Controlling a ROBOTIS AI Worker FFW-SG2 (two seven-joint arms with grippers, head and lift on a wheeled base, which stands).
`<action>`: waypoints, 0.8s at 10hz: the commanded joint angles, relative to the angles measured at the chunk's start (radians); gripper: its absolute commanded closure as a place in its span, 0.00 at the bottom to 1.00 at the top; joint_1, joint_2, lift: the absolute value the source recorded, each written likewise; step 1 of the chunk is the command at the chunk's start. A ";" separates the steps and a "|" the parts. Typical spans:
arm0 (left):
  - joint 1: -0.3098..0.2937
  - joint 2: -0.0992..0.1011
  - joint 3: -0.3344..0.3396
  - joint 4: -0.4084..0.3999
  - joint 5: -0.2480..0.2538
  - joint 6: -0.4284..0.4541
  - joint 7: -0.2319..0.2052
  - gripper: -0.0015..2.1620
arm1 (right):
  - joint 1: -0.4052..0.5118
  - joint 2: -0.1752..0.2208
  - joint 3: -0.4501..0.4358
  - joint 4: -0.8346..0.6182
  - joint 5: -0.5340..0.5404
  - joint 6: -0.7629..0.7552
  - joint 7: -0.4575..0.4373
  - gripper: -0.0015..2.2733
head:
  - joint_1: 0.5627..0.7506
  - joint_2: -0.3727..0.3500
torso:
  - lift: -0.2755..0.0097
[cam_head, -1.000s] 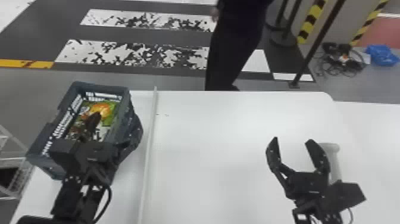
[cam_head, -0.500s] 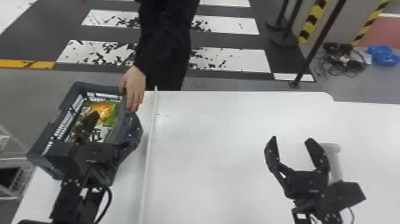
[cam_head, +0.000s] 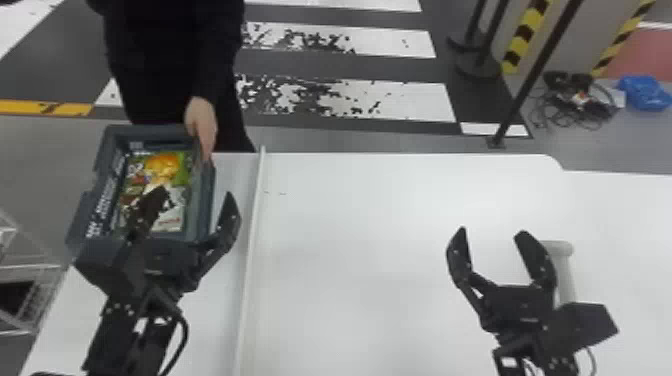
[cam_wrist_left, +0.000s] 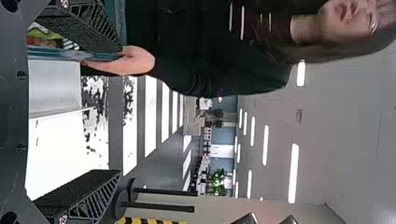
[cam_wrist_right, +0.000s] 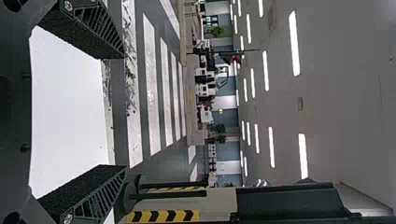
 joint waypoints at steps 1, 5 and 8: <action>0.003 0.000 0.000 -0.001 -0.001 0.000 0.001 0.03 | -0.002 -0.002 0.001 -0.002 -0.009 0.011 -0.009 0.03 | 0.70 0.45 | 0.86; 0.012 0.000 0.002 -0.001 -0.004 -0.022 0.007 0.03 | -0.002 -0.002 0.001 -0.017 -0.052 0.042 -0.031 0.01 | 0.70 0.43 | 0.86; 0.023 0.000 0.003 0.000 -0.020 -0.055 0.007 0.03 | 0.006 -0.002 0.000 -0.026 -0.050 0.039 -0.029 0.01 | 0.70 0.43 | 0.86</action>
